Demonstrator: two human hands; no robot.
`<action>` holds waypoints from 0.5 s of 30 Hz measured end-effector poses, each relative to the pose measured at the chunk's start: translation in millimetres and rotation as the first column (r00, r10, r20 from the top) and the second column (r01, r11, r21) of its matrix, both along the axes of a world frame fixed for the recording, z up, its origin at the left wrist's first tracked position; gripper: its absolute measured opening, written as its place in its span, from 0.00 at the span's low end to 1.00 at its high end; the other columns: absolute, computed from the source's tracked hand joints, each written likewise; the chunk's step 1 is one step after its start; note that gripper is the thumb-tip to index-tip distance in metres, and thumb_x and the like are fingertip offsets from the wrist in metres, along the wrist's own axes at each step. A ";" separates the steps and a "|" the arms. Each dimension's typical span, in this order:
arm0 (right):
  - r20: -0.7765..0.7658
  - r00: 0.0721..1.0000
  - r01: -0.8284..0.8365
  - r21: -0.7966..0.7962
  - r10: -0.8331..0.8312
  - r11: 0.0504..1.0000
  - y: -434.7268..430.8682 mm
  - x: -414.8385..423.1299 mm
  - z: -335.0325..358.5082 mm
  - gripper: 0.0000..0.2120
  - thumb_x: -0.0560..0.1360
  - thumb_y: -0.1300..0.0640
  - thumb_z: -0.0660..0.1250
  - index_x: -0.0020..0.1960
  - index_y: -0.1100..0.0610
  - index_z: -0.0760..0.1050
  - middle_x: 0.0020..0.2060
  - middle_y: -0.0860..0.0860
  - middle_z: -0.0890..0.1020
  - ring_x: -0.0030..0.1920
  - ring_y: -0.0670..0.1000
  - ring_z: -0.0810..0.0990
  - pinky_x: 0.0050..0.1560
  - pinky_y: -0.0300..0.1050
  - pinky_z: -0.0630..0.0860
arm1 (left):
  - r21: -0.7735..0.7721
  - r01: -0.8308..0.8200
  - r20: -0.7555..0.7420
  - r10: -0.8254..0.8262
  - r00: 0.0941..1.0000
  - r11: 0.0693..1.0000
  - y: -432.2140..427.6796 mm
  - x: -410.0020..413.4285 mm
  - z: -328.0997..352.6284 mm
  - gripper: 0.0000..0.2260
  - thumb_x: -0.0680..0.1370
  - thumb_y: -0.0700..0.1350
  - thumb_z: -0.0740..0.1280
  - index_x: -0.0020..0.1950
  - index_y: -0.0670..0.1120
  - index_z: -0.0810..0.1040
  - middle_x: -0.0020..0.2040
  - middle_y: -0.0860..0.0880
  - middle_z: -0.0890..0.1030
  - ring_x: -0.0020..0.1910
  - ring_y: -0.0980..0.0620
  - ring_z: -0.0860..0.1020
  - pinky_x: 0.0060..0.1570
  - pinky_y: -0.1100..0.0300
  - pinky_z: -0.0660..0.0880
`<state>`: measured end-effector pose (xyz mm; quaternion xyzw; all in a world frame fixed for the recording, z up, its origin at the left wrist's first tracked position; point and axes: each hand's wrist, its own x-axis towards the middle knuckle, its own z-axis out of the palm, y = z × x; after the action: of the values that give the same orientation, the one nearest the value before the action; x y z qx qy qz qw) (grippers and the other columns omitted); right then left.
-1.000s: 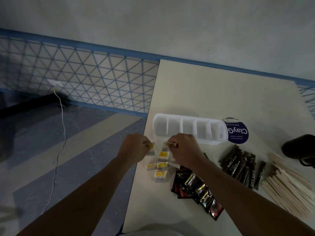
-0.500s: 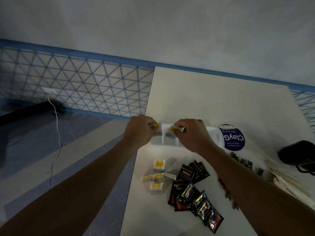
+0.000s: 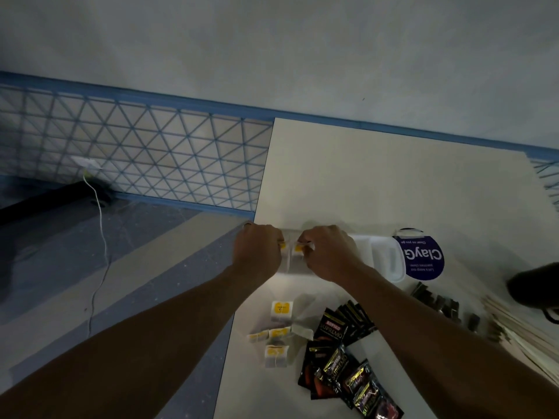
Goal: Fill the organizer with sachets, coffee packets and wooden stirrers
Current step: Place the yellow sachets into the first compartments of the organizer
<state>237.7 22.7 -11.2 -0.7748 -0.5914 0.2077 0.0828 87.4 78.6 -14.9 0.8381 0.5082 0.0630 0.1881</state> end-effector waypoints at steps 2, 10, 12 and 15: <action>0.017 1.000 -0.006 -0.006 0.006 1.000 0.2 -0.6 -3.3 0.14 0.72 0.59 0.68 0.55 0.47 0.83 0.51 0.47 0.85 0.52 0.54 0.82 0.47 0.45 0.75 | 0.012 0.000 -0.016 0.000 1.000 1.000 -0.4 0.9 -3.1 0.11 0.75 0.39 0.66 0.51 0.49 0.85 0.43 0.47 0.84 0.47 0.45 0.77 0.46 0.55 0.77; 0.087 0.996 -0.034 0.023 0.032 0.999 -1.8 5.4 -7.3 0.10 0.74 0.55 0.67 0.53 0.47 0.82 0.49 0.47 0.83 0.50 0.54 0.81 0.46 0.45 0.74 | 0.009 0.021 -0.023 -0.021 1.000 1.000 0.2 1.8 -5.2 0.12 0.75 0.38 0.67 0.54 0.50 0.84 0.45 0.48 0.84 0.49 0.45 0.75 0.44 0.55 0.74; 0.095 0.995 -0.035 0.029 0.032 0.999 -1.0 5.3 -7.0 0.10 0.74 0.56 0.66 0.52 0.47 0.82 0.48 0.46 0.83 0.50 0.54 0.80 0.46 0.45 0.74 | 0.021 0.005 -0.001 -0.005 1.000 1.000 0.1 3.3 -6.5 0.12 0.75 0.38 0.66 0.52 0.50 0.85 0.44 0.48 0.84 0.47 0.45 0.74 0.44 0.55 0.74; 0.114 0.993 -0.049 0.074 0.041 0.996 0.4 4.1 -8.2 0.09 0.74 0.57 0.66 0.50 0.48 0.82 0.46 0.47 0.83 0.47 0.54 0.80 0.45 0.46 0.76 | 0.053 -0.019 0.038 0.017 0.999 0.998 0.7 4.4 -9.1 0.11 0.75 0.39 0.66 0.51 0.50 0.85 0.43 0.48 0.84 0.46 0.44 0.74 0.44 0.54 0.74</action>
<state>241.8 23.1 -19.3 -0.7680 -0.6198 0.1430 0.0743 91.8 79.3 -24.0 0.8369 0.5101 0.0939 0.1746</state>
